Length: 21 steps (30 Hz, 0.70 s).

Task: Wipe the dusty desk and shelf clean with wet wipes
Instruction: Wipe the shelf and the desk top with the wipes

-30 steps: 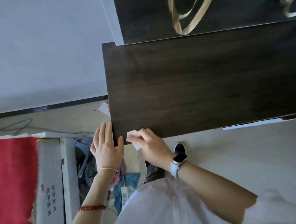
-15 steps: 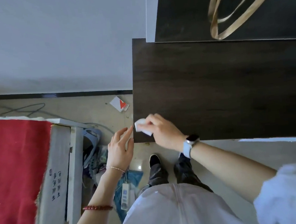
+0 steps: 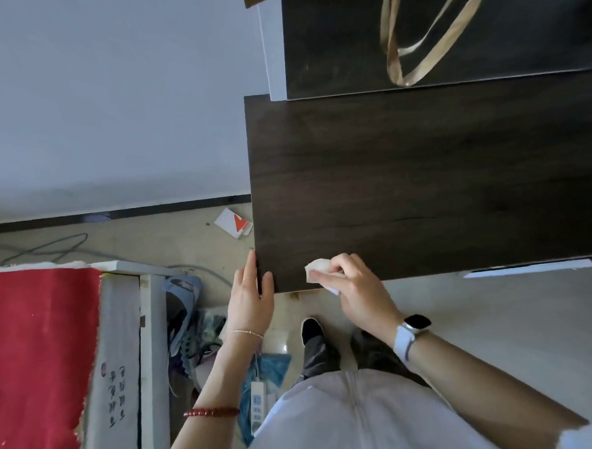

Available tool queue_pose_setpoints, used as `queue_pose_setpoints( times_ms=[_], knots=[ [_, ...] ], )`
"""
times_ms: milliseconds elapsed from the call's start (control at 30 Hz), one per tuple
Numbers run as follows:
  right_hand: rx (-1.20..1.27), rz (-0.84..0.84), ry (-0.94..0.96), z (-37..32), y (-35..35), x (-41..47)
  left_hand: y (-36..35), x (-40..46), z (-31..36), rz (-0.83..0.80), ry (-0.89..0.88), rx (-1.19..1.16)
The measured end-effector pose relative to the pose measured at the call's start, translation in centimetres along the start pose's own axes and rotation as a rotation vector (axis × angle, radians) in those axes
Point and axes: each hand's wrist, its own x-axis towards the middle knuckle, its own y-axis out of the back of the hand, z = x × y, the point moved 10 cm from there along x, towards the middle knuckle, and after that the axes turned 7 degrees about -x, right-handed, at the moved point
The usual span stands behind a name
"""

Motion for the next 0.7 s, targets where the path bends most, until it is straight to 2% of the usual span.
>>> queue_pose_setpoints(
  times_ms=[133,200,267,367,467,567,700],
  knots=[
    [-0.059,0.224,-0.454,9.3,5.7,-3.4,-0.6,0.0,0.5,0.028,0.018,-0.001],
    [-0.111,0.264,-0.568,10.5,6.6,-3.5,-0.4,0.0,0.2,0.037,0.022,-0.034],
    [-0.139,0.197,-0.504,8.6,5.3,-1.3,0.1,0.4,0.1,0.066,0.016,-0.099],
    [-0.130,0.077,-0.262,4.2,2.6,4.2,1.0,3.0,1.0,0.106,0.026,-0.124],
    [-0.208,0.027,-0.056,0.9,1.4,10.7,1.4,7.5,3.2,0.065,-0.007,-0.107],
    [-0.278,-0.011,0.011,0.0,0.6,16.6,1.7,11.9,5.1,0.024,-0.037,-0.114],
    [-0.425,-0.022,0.001,0.3,-0.1,24.1,1.7,15.3,5.6,-0.046,-0.065,-0.191]
  ],
)
